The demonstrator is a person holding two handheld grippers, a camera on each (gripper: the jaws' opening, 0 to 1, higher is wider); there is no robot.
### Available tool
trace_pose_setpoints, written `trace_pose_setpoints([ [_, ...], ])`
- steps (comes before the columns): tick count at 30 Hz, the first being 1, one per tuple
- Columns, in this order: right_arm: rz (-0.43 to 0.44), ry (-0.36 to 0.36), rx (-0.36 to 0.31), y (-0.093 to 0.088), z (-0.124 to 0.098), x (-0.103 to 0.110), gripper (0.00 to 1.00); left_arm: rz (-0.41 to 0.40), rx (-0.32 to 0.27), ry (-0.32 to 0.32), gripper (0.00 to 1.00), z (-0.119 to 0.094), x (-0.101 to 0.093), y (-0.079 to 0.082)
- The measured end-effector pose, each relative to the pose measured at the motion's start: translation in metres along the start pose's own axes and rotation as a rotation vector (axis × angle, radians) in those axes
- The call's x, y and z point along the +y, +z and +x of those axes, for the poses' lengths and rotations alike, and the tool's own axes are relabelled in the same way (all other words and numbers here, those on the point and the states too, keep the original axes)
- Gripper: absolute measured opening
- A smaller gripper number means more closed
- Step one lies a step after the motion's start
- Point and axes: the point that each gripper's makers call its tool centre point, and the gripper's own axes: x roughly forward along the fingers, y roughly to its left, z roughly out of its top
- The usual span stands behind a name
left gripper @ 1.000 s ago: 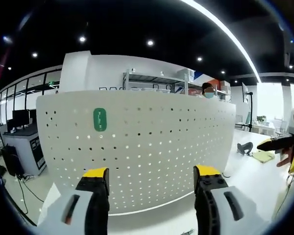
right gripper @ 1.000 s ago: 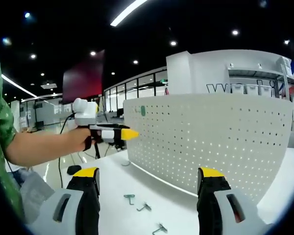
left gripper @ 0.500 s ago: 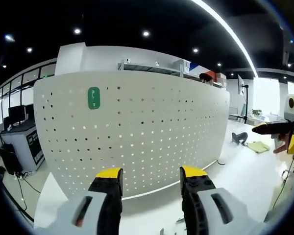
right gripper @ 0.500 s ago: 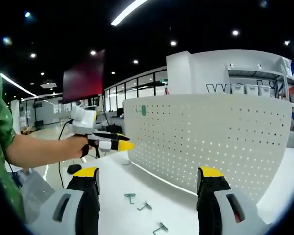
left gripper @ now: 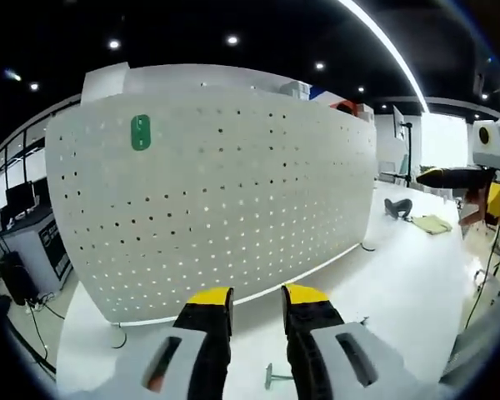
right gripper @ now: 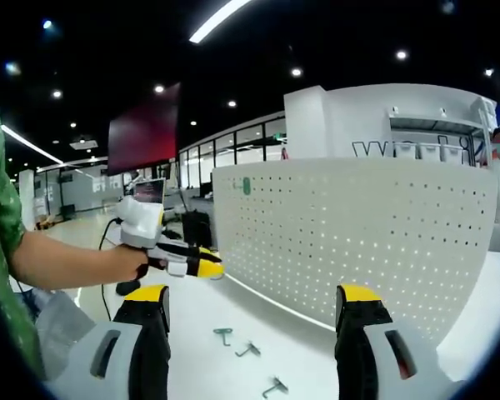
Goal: Insert the hook assembly into the mounting plate slot until the hook locks in place.
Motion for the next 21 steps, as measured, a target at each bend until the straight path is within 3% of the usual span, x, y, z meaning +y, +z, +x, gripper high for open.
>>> trace_pose_setpoints([
  [5, 0.001, 0.000, -0.001, 0.000, -0.001, 0.001, 0.83, 0.013, 0.038, -0.012, 0.24, 0.000, -0.006, -0.017],
  [13, 0.004, -0.003, 0.001, -0.003, -0.003, 0.001, 0.83, 0.036, 0.142, -0.026, 0.26, 0.001, -0.010, -0.058],
  [21, 0.005, -0.004, 0.003, -0.003, -0.003, 0.000, 0.83, 0.052, 0.223, -0.065, 0.34, 0.001, -0.016, -0.093],
])
